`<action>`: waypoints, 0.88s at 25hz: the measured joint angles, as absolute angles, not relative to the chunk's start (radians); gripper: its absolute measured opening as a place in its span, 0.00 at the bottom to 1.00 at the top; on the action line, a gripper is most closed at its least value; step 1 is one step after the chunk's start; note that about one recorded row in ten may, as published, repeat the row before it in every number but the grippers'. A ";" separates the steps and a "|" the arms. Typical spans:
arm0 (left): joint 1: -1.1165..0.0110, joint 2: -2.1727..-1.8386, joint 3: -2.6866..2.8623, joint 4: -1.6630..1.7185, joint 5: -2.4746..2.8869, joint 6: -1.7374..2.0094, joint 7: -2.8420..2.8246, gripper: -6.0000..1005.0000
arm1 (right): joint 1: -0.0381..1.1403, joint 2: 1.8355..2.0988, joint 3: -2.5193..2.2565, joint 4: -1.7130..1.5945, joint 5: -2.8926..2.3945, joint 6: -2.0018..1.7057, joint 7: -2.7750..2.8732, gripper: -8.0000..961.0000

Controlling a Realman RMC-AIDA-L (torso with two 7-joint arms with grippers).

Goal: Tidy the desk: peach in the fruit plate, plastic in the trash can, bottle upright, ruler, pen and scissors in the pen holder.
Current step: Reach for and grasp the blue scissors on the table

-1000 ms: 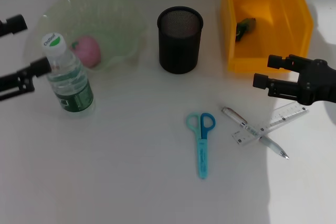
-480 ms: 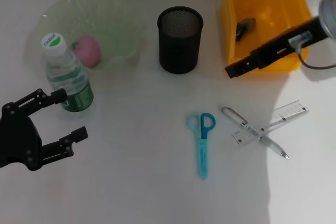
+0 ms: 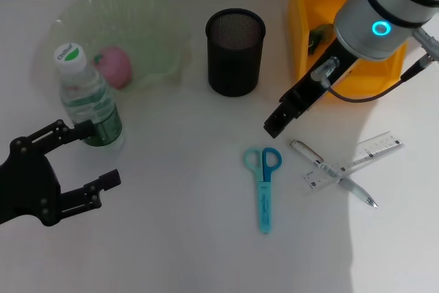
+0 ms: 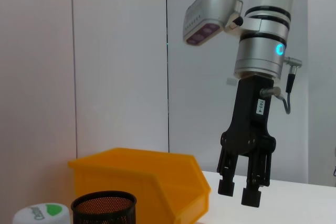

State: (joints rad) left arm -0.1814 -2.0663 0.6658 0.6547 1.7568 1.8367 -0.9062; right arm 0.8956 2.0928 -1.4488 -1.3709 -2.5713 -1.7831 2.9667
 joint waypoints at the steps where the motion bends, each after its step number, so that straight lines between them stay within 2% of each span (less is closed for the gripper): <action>1: -0.185 -2.065 0.666 0.647 1.758 1.836 -0.904 0.81 | 0.906 2.093 -1.438 -1.338 -2.566 -1.783 2.967 0.79; 9: -0.191 -2.063 0.665 0.639 1.766 1.829 -0.897 0.81 | 0.983 2.094 -1.515 -1.156 -2.557 -1.752 2.964 0.79; 22: -0.195 -2.066 0.666 0.634 1.766 1.829 -0.894 0.81 | 1.010 2.094 -1.681 -1.008 -2.470 -1.617 2.959 0.79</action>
